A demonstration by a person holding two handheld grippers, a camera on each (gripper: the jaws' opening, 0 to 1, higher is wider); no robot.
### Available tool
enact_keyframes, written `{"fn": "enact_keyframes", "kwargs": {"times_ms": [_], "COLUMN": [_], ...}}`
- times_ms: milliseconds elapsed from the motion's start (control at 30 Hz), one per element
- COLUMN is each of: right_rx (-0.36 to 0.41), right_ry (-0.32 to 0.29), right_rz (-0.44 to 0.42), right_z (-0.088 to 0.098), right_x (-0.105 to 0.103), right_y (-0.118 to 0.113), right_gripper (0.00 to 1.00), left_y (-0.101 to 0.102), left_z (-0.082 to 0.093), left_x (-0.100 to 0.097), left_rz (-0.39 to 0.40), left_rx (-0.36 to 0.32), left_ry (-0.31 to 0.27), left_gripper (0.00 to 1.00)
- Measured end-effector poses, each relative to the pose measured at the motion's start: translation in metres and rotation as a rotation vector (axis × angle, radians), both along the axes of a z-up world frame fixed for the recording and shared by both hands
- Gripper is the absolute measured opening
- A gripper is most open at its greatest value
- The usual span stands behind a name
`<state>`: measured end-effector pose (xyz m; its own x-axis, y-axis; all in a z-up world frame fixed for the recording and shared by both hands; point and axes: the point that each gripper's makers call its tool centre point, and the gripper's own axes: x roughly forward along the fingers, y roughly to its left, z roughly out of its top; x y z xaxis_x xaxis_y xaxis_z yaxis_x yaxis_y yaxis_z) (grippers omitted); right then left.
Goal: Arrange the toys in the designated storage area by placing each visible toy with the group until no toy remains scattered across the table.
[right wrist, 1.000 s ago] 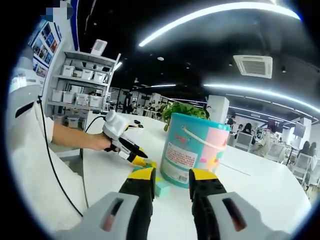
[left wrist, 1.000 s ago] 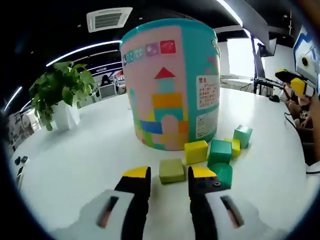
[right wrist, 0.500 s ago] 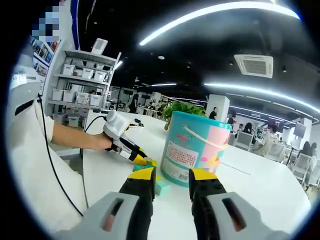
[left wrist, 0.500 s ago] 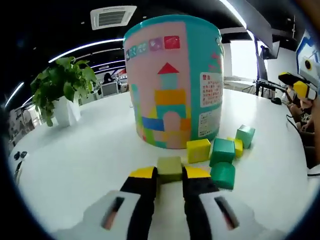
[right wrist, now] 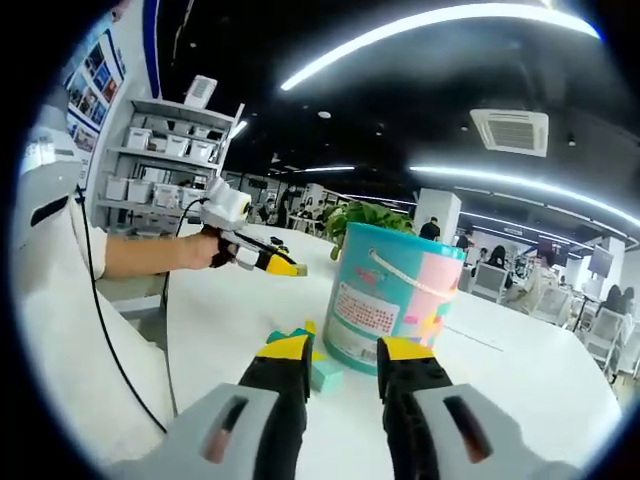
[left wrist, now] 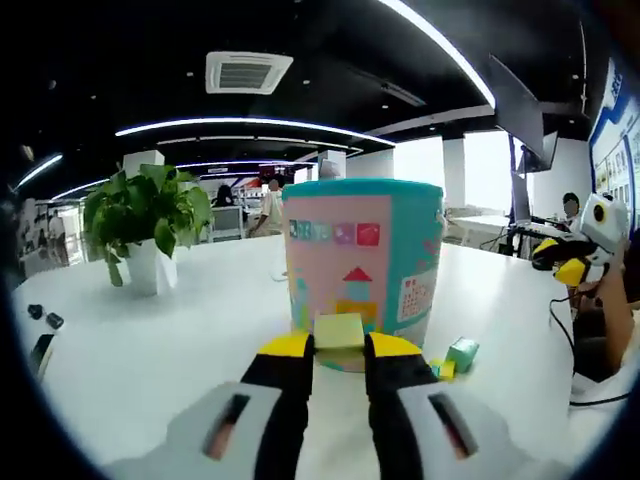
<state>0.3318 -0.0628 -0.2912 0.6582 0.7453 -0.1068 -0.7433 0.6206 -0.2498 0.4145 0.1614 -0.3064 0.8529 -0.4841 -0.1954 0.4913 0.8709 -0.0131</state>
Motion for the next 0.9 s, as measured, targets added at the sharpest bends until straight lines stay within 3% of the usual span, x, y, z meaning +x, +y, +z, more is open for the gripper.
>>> {"fn": "enact_keyframes", "kwargs": {"times_ms": [200, 400, 700, 767, 900], "right_rx": [-0.001, 0.001, 0.007, 0.008, 0.005], "right_ry": [0.000, -0.001, 0.004, 0.002, 0.001], "right_rz": [0.004, -0.001, -0.005, -0.007, -0.006], "right_z": [0.000, 0.000, -0.001, -0.001, 0.000], "right_x": [-0.001, 0.000, 0.000, 0.001, 0.000], "right_y": [0.000, -0.004, -0.006, -0.006, -0.007], "right_gripper": [0.26, 0.26, 0.26, 0.26, 0.25], "left_y": [-0.007, -0.009, -0.027, -0.034, -0.031], "left_z": [0.021, 0.053, 0.089, 0.102, 0.120], "left_x": [0.003, 0.011, 0.021, 0.021, 0.028], "left_rz": [-0.034, -0.066, -0.149, -0.188, -0.193], "left_rx": [-0.011, -0.039, -0.015, -0.062, -0.089], "left_ry": [-0.016, -0.028, -0.033, -0.032, -0.033], "left_gripper": [0.20, 0.20, 0.20, 0.20, 0.20]}}
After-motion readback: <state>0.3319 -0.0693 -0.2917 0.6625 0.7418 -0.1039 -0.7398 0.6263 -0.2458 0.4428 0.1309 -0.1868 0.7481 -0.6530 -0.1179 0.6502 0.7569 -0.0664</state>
